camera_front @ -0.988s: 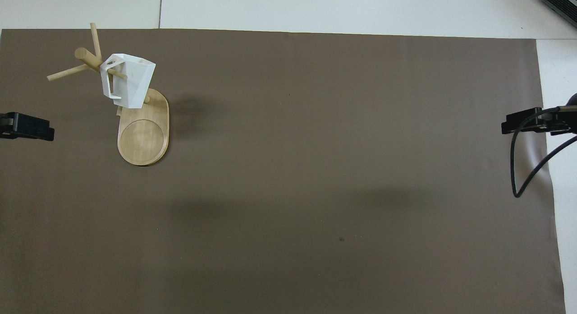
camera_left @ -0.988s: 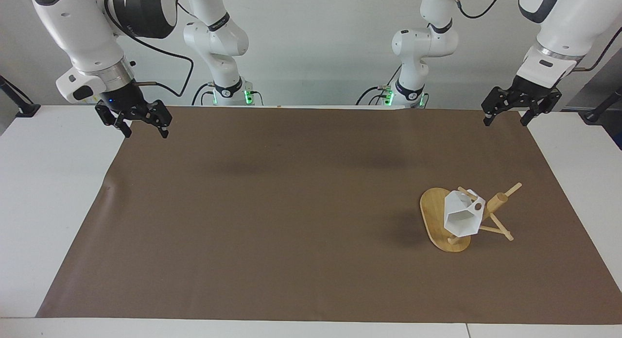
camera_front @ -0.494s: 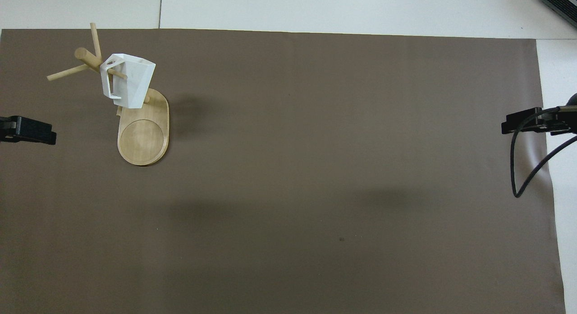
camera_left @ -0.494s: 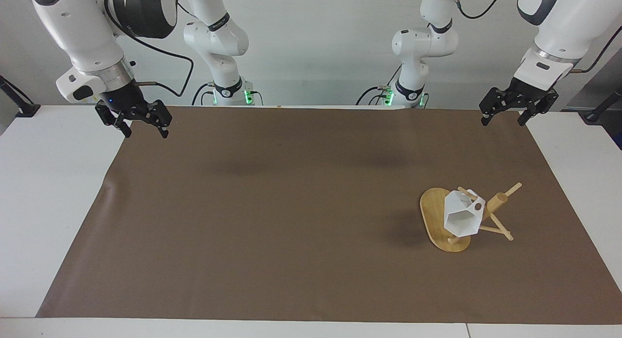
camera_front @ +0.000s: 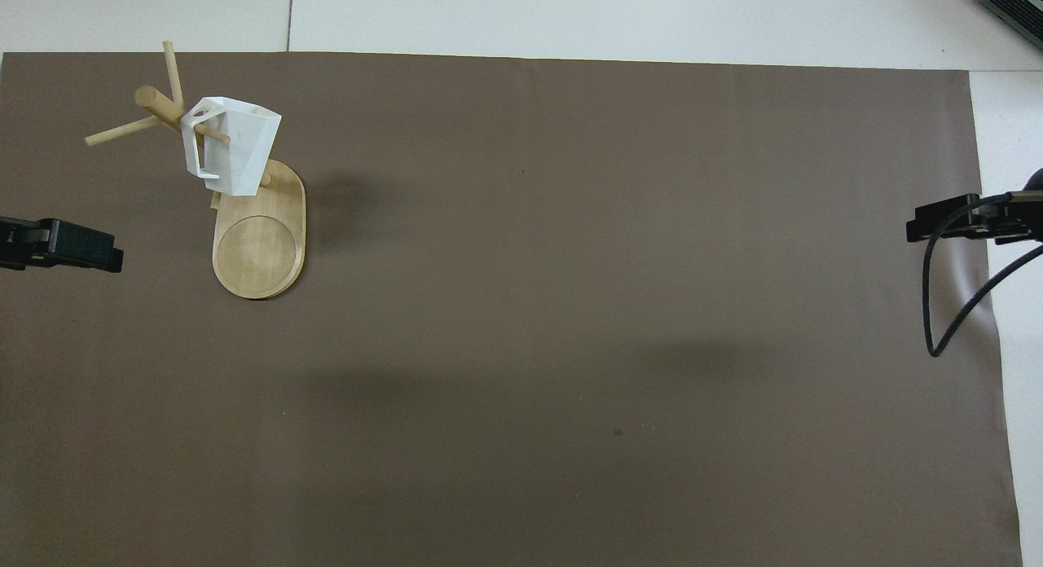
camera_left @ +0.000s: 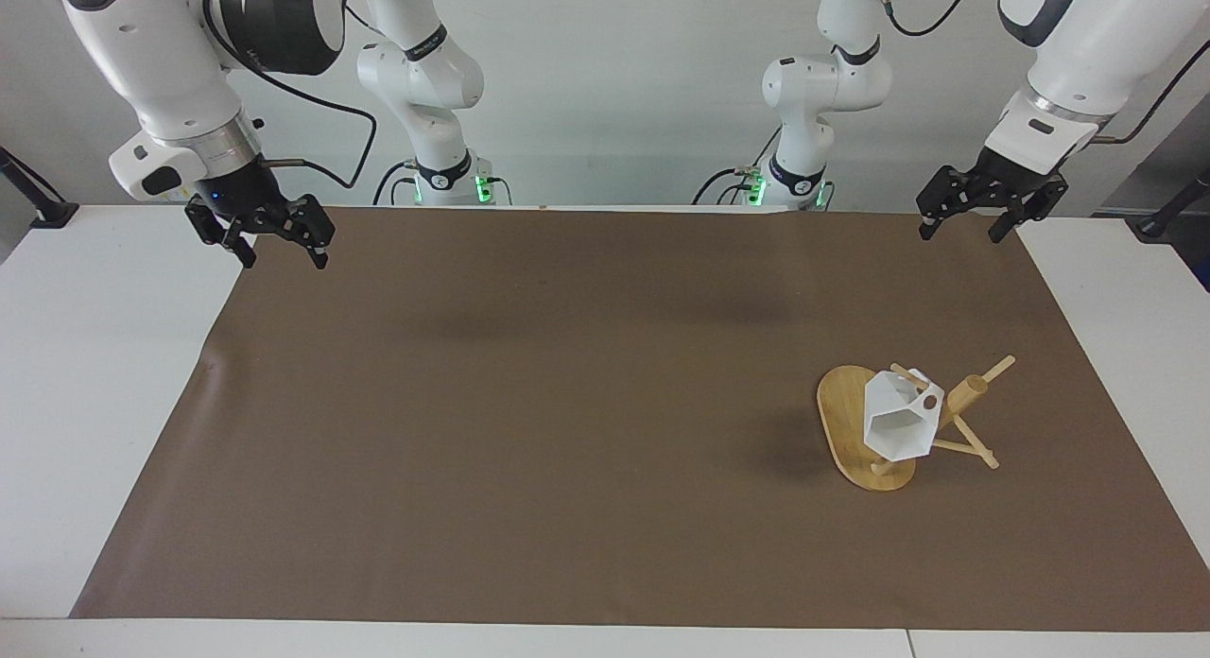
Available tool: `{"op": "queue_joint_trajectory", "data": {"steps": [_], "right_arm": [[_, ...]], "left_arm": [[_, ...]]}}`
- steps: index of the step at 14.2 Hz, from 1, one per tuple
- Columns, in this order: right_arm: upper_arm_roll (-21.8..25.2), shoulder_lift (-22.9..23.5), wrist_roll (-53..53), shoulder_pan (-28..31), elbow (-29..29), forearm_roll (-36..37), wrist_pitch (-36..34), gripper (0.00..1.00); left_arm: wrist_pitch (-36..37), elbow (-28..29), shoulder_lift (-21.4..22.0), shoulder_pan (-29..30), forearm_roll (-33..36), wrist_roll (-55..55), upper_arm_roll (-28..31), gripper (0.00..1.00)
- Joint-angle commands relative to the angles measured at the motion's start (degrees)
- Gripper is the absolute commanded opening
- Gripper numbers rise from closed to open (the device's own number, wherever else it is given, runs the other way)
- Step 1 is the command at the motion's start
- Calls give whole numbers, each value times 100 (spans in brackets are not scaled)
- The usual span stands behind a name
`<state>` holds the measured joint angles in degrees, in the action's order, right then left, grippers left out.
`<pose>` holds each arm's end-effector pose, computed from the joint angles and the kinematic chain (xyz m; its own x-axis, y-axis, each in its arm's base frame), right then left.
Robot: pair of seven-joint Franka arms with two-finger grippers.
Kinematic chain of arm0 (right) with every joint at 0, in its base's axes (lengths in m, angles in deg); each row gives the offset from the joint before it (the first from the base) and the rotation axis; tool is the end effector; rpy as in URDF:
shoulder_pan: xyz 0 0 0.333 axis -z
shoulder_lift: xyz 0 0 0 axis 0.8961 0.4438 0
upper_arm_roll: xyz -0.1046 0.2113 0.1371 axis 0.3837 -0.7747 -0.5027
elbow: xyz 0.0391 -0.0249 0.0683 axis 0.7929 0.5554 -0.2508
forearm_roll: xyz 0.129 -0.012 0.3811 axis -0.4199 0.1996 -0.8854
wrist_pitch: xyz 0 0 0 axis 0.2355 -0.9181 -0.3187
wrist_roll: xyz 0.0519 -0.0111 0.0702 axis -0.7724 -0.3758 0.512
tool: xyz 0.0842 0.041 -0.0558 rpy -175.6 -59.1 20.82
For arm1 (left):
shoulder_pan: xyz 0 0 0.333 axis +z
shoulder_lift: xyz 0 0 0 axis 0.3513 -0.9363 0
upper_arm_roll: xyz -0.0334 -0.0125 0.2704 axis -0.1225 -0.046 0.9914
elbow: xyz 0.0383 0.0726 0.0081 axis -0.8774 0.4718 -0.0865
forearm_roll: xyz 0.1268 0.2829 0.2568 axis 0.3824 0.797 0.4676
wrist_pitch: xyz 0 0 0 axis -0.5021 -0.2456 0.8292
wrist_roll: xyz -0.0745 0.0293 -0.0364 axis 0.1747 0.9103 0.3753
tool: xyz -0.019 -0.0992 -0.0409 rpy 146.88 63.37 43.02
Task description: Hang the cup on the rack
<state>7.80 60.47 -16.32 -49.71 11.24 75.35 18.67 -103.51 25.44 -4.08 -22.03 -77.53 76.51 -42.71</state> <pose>0.5753 -0.0484 0.5514 0.9984 -0.0370 0.0433 -0.0366 -0.9993 -0.0095 0.5452 -0.0309 0.5850 0.9960 -0.0883 -0.0114 -0.0878 -0.9954 0.0371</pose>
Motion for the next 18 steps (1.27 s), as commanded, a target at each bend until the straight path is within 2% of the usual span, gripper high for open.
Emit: {"op": "queue_joint_trajectory", "data": {"steps": [1, 3, 18], "right_arm": [[-34, -74, 113, 47, 50, 22, -66, 100], [-34, -74, 113, 47, 50, 22, -75, 100], [-34, -74, 113, 47, 50, 22, -75, 100]], "left_arm": [[244, -187, 34, -117, -89, 86, 6, 100], [156, 14, 95, -152, -54, 95, -11, 100], [33, 182, 148, -161, -54, 7, -20, 100]]}}
